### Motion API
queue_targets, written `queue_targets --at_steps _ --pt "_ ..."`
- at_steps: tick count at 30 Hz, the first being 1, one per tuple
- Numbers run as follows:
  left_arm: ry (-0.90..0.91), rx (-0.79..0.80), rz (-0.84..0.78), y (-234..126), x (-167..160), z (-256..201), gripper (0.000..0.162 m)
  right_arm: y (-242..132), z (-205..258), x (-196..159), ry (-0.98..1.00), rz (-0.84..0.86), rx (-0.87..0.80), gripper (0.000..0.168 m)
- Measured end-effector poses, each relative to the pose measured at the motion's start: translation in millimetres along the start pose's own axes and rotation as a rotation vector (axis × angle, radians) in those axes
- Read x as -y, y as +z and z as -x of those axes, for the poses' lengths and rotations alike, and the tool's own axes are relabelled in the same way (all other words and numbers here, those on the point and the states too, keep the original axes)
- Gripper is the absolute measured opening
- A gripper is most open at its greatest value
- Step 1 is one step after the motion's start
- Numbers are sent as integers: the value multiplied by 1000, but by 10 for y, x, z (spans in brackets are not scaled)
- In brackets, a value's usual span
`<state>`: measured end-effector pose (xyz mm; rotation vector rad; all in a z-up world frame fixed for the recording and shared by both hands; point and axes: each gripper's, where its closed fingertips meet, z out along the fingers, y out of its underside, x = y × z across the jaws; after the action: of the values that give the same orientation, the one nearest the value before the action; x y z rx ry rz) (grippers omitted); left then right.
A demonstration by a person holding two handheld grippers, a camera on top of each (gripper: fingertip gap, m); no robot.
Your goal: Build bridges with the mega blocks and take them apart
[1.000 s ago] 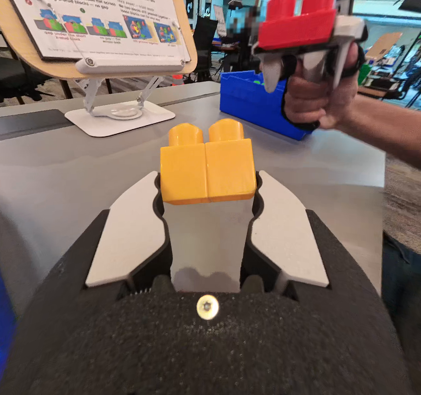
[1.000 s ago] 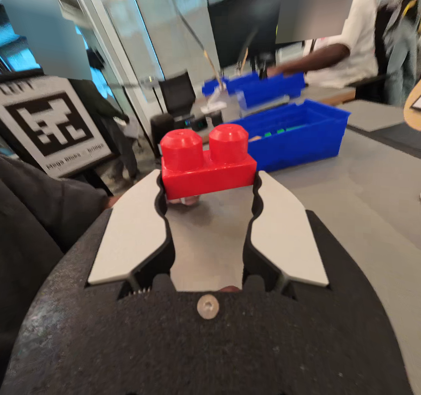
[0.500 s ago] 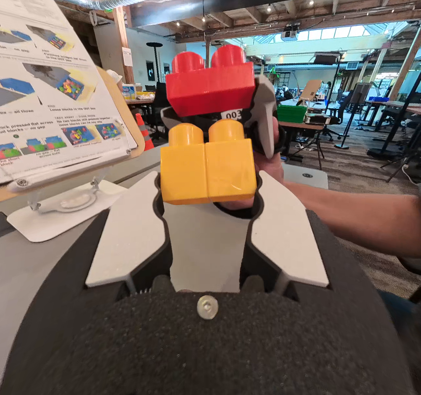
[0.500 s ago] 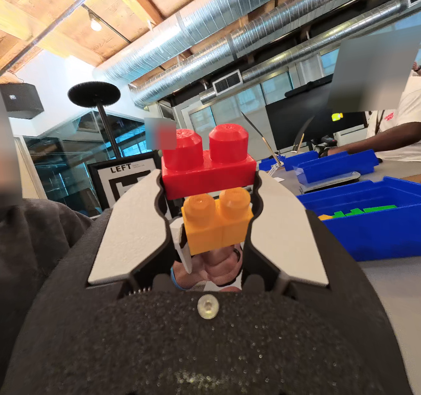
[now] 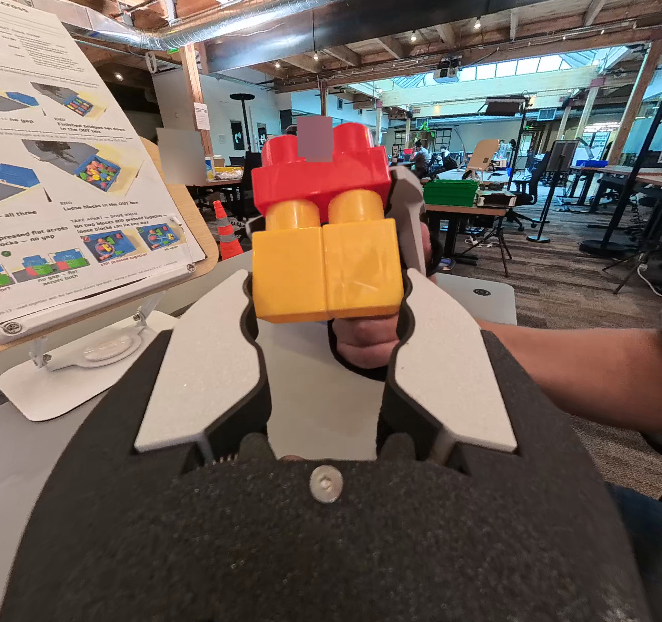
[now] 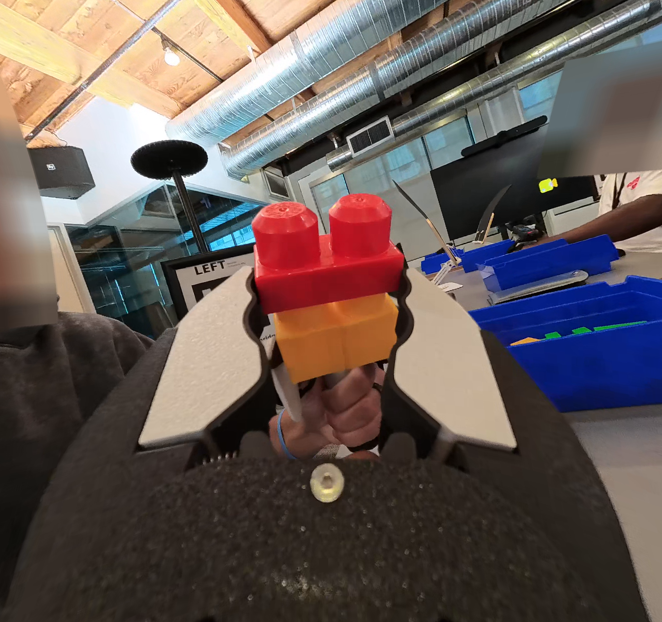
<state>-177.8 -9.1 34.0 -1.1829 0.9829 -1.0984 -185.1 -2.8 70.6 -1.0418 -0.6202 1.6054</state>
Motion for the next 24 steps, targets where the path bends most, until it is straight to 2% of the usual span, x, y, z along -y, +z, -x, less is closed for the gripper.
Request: queue_targets --at_steps 5,13,24 --pt "-6 12 -10 25 2 16 76 1 -30 -66 15 -6 3 74" --pt "-2 -3 20 28 -66 -9 76 -63 -28 -154 -30 131 -20 73" --pt "-36 21 -39 78 -87 -27 75 -135 -33 -153 29 8 16 73"
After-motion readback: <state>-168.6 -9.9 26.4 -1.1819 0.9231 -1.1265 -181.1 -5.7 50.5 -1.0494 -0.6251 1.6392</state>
